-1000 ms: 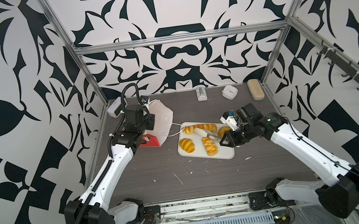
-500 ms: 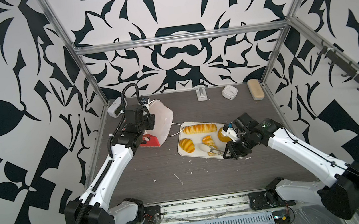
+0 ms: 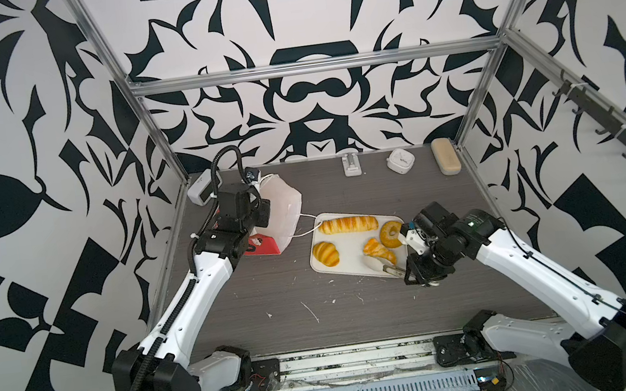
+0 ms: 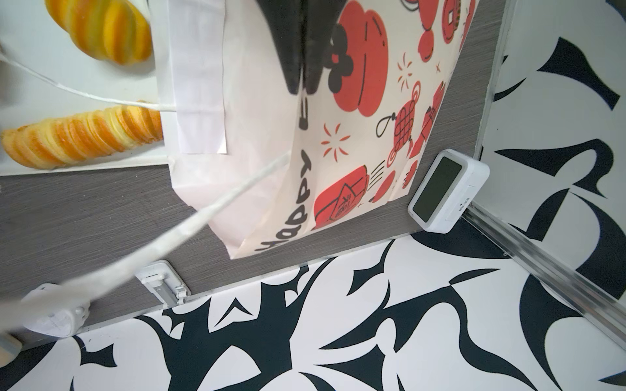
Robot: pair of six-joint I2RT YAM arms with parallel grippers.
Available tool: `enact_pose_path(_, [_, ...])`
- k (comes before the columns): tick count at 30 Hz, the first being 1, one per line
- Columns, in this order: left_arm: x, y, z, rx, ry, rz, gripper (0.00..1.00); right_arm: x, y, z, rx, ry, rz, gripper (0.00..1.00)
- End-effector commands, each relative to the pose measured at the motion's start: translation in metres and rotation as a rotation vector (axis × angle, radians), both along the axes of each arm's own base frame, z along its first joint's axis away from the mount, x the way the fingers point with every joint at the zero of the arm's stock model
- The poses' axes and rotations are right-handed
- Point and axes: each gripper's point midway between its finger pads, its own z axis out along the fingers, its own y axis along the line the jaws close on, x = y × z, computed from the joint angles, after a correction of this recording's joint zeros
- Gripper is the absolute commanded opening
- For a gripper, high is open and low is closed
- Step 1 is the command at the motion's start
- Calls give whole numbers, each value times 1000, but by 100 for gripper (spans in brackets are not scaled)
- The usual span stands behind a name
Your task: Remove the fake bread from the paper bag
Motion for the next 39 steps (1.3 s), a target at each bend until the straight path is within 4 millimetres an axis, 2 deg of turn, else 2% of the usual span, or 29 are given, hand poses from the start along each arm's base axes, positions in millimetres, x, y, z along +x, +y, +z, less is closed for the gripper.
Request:
enact_pose_path(1, [0, -1, -5, -15, 8, 3, 0, 3, 5, 26, 45, -59, 15, 34])
enact_pose_path(5, [0, -1, -5, -18, 7, 0, 0, 18, 20, 44, 120, -108, 20, 34])
enact_pose_path(8, [0, -1, -5, -18, 8, 0, 0, 33, 31, 49, 151, -145, 23, 34])
enact_pose_path(14, [0, -2, -6, -21, 13, -4, 0, 55, 44, 35, 165, -156, 28, 33])
enact_pose_path(18, [0, -4, -7, -24, 17, -9, 0, 63, 43, 20, 152, -145, 6, 32])
enact_pose_path(23, [1, -5, -7, -25, 19, -12, 0, 60, 26, 6, 111, -126, -28, 32])
enact_pose_path(30, [2, -5, -8, -25, 20, -15, 0, 39, 5, -8, 63, -69, -60, 31])
enact_pose_path(36, [2, -6, -9, -25, 26, -18, 0, 29, -5, -2, 44, -74, -68, 31])
enact_pose_path(39, [3, -8, -10, -31, 30, -25, 0, 31, -3, 6, 65, -97, -66, 31])
